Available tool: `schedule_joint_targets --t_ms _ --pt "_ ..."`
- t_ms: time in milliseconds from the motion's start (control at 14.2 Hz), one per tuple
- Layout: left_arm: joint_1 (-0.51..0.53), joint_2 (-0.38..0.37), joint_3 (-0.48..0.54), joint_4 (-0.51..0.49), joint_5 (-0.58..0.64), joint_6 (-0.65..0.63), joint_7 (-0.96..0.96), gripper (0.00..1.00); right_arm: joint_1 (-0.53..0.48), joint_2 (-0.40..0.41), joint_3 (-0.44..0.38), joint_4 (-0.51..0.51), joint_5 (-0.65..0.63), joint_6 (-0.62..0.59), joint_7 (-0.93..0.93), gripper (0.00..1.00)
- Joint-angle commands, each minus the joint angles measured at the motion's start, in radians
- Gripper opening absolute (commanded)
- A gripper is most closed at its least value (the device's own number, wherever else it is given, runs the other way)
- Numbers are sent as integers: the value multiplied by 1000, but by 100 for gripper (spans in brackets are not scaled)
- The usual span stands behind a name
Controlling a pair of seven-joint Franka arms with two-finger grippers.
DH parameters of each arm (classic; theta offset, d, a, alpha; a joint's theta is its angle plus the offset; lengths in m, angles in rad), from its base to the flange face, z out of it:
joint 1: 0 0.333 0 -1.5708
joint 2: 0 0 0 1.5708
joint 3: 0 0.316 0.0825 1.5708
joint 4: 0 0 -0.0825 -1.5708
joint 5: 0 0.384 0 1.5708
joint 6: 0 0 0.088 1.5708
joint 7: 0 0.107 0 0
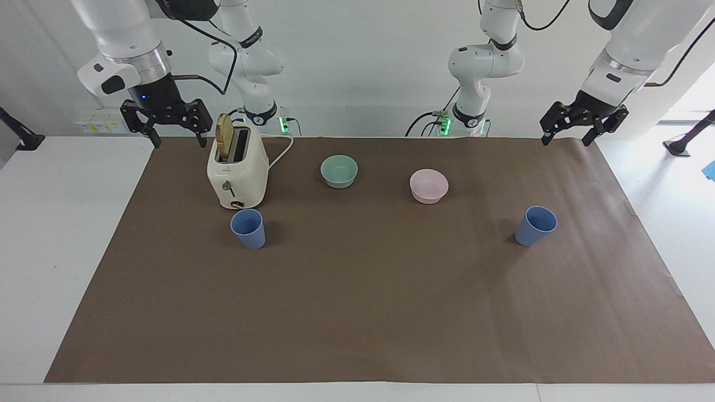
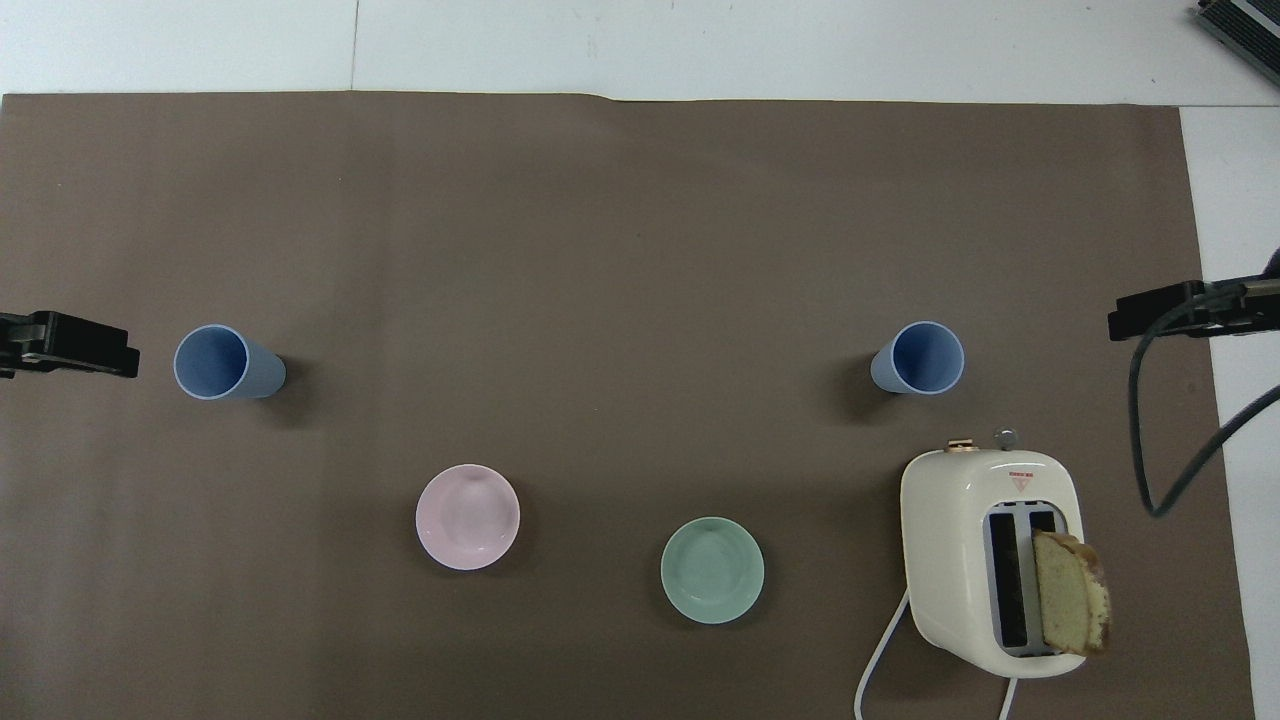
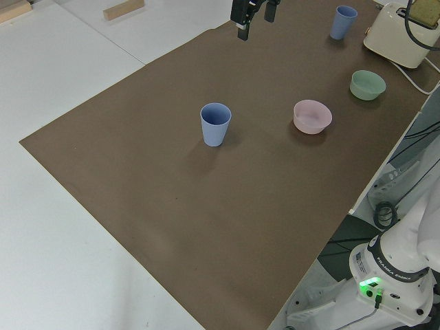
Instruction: Stack blue cups with both arms
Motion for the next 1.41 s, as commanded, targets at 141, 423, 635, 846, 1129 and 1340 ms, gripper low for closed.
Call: schedule_joint_targets --t_ms 141,423,635,846,1129,1340 --pt "4 -19 1 -15 7 1 -5 100 -2 -14 -4 -11 5 -1 -19 100" --pt "-9 -19 -8 -15 7 2 -7 100 -2 -14 -4 -11 5 -1 -19 100" --pt "-6 -19 -8 -17 7 15 -8 100 -2 -14 -4 -11 5 -1 -19 100" --pt "4 -15 -8 -31 7 34 -10 100 -2 -14 -4 -11 5 -1 -19 100" --pt "56 -4 1 -149 9 194 -5 100 -2 -14 -4 -11 5 -1 -18 100" --pt "122 10 1 -253 9 310 -5 100 -2 -14 -4 -11 5 -1 -19 100"
